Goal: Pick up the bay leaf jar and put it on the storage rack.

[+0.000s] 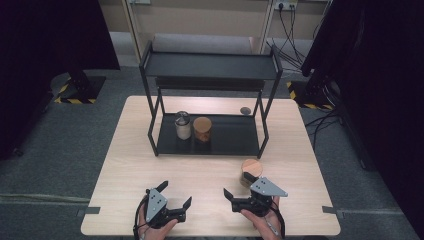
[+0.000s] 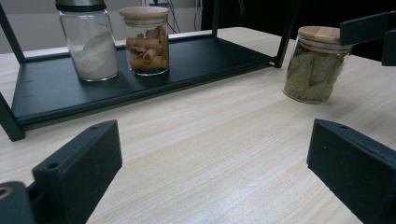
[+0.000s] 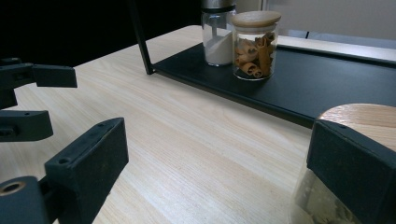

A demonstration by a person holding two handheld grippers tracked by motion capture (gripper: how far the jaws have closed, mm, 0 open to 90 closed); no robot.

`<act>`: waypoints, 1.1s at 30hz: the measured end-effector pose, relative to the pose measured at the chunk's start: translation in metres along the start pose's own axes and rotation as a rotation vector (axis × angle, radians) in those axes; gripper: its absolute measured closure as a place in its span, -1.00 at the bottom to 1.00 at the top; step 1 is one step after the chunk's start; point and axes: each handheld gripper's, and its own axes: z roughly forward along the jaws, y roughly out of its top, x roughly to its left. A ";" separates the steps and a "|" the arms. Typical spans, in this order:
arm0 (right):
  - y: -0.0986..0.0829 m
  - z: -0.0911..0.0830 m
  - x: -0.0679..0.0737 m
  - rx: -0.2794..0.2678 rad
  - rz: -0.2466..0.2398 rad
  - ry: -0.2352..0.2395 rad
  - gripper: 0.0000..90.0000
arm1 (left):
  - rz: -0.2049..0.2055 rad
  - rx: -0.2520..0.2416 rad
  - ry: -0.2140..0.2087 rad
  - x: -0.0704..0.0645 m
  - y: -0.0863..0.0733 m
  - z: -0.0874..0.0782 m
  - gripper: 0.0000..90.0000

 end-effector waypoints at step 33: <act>-0.009 -0.025 -0.006 -0.006 0.023 -0.084 -0.88 | -0.001 0.001 0.002 -0.001 0.000 0.001 -0.94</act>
